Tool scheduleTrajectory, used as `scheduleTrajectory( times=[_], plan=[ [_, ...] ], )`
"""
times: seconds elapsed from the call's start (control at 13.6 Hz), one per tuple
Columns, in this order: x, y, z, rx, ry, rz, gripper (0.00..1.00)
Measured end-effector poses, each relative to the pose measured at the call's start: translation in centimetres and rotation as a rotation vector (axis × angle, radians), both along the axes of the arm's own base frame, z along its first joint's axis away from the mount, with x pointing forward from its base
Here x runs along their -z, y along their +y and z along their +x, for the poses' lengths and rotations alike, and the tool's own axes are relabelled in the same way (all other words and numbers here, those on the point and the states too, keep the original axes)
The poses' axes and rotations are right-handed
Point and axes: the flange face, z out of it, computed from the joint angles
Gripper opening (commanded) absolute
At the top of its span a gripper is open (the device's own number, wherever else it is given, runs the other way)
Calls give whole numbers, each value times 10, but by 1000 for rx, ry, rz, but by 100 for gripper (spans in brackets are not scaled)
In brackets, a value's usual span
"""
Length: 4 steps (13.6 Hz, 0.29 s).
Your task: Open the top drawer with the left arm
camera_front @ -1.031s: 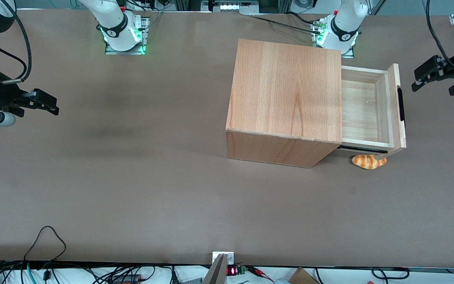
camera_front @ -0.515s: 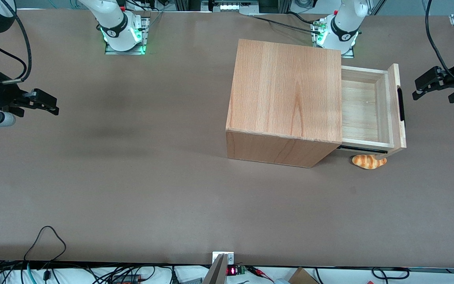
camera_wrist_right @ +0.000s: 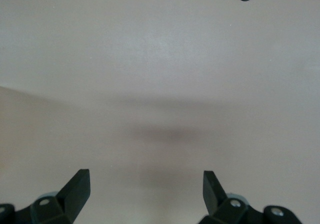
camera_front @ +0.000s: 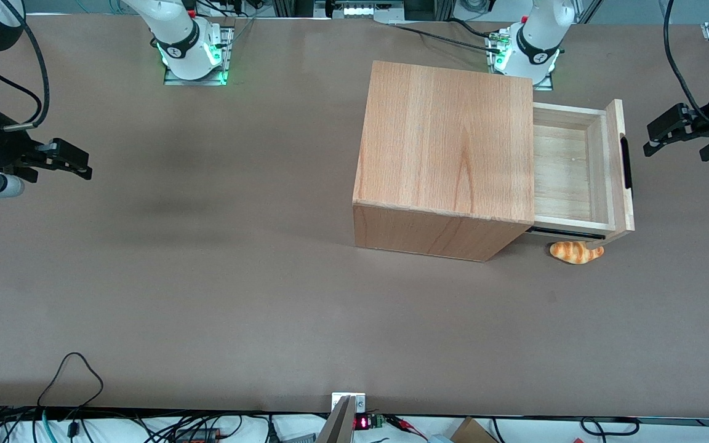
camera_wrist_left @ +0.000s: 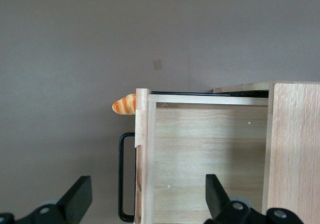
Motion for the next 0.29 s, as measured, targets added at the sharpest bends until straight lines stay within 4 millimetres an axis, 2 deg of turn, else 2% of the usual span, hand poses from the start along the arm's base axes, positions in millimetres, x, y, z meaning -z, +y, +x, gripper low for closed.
scheduleTrajectory(
  times=[0.29],
  plan=[
    [-1, 0, 0, -6, -2, 0, 100]
  ],
)
